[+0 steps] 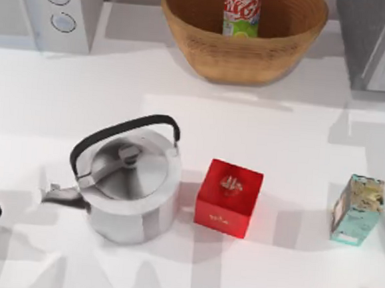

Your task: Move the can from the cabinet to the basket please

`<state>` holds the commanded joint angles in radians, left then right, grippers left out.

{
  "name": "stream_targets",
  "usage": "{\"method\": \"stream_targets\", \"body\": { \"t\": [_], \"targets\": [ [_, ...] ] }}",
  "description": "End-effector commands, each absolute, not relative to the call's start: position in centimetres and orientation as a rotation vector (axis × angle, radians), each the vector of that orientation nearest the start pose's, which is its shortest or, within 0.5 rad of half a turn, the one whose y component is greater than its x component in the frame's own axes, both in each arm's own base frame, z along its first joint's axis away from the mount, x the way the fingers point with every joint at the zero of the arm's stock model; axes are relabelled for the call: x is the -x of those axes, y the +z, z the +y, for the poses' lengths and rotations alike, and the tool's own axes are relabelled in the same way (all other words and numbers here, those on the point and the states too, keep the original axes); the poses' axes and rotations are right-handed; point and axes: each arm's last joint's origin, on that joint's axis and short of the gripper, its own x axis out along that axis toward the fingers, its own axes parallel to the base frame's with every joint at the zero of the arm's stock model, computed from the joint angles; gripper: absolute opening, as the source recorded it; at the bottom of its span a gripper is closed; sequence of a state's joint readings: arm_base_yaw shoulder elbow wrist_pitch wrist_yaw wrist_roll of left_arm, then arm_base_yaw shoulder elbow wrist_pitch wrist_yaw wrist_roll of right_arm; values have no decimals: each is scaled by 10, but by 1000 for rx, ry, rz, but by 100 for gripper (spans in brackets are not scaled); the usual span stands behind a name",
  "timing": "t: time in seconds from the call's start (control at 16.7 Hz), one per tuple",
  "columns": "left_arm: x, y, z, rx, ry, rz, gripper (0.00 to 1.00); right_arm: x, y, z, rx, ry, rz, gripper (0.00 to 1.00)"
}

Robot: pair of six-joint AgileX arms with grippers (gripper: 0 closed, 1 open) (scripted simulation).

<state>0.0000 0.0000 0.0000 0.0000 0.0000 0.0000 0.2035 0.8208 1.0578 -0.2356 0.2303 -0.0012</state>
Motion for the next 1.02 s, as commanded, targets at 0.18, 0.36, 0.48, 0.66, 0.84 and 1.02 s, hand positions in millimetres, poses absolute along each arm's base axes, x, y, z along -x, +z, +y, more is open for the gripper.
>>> {"method": "stream_targets", "body": {
  "t": [0.18,0.36,0.48,0.66,0.84,1.02],
  "targets": [
    [-106,160,-1,0,0,0,100,-138,347,16,13,-18,11,100],
    [-106,160,-1,0,0,0,100,-119,279,8,10,-14,25,100],
    [-106,160,-1,0,0,0,100,-112,237,4,8,-10,30,100],
    [-106,160,-1,0,0,0,100,-107,188,1,3,-5,22,100],
    [-106,160,-1,0,0,0,100,-106,163,-1,0,-1,4,100],
    [-106,160,-1,0,0,0,100,-106,160,-1,0,0,0,100]
  ]
}}
